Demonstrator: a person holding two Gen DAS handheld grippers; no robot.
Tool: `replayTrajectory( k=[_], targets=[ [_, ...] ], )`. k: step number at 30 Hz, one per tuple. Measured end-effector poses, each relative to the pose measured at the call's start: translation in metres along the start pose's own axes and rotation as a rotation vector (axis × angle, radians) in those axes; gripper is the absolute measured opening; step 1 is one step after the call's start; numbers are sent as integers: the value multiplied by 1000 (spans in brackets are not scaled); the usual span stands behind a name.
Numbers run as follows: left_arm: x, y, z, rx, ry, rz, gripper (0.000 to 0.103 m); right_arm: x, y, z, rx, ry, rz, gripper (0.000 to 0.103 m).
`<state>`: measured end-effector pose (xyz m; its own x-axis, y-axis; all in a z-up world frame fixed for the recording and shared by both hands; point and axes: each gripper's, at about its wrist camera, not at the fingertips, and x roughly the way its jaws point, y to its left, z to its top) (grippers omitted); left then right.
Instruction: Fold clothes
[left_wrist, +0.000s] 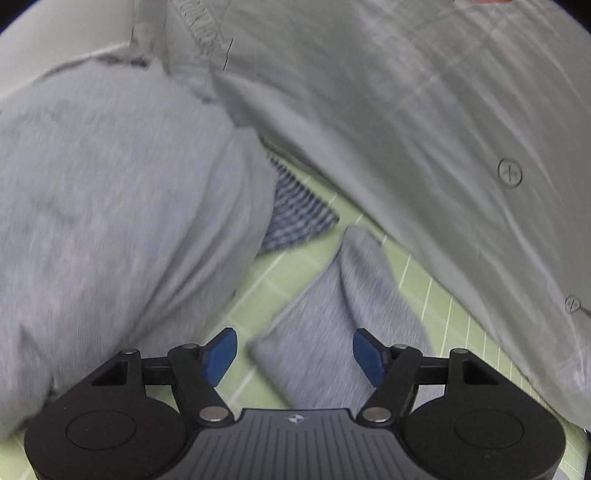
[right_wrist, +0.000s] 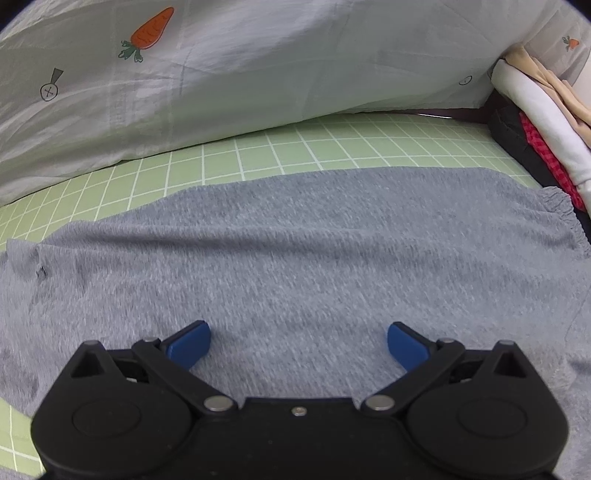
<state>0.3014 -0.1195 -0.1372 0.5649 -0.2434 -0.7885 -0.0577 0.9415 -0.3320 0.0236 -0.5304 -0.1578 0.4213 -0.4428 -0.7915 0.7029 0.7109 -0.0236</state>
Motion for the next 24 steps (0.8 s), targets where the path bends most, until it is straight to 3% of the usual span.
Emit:
replayTrajectory(
  k=[4, 6, 7, 8, 9, 11, 16, 21, 24],
  targets=[
    [12, 0, -7, -8, 44, 20, 70, 0, 0, 0, 3, 4, 2, 103],
    [11, -2, -8, -1, 42, 10, 63, -1, -1, 0, 1, 6, 5, 103],
    [10, -2, -9, 2, 40, 6, 35, -1, -1, -1, -2, 8, 5, 103],
    [9, -3, -9, 5, 39, 1, 0, -2, -2, -1, -7, 9, 4, 103],
    [9, -4, -9, 9, 38, -4, 3, -3, -2, -1, -11, 11, 4, 103],
    [-4, -4, -6, 10, -4, -2, 0, -6, -4, -2, -18, 14, 4, 103],
    [-79, 4, 7, 50, -123, 12, 0, -18, -15, -7, -10, 5, 4, 103],
    [-116, 33, -21, 23, -42, 145, 1, -27, -31, -14, 11, 1, 3, 103],
    [-119, 35, -34, 37, -18, 170, 7, -29, -38, -15, 23, -4, 14, 103]
  ],
)
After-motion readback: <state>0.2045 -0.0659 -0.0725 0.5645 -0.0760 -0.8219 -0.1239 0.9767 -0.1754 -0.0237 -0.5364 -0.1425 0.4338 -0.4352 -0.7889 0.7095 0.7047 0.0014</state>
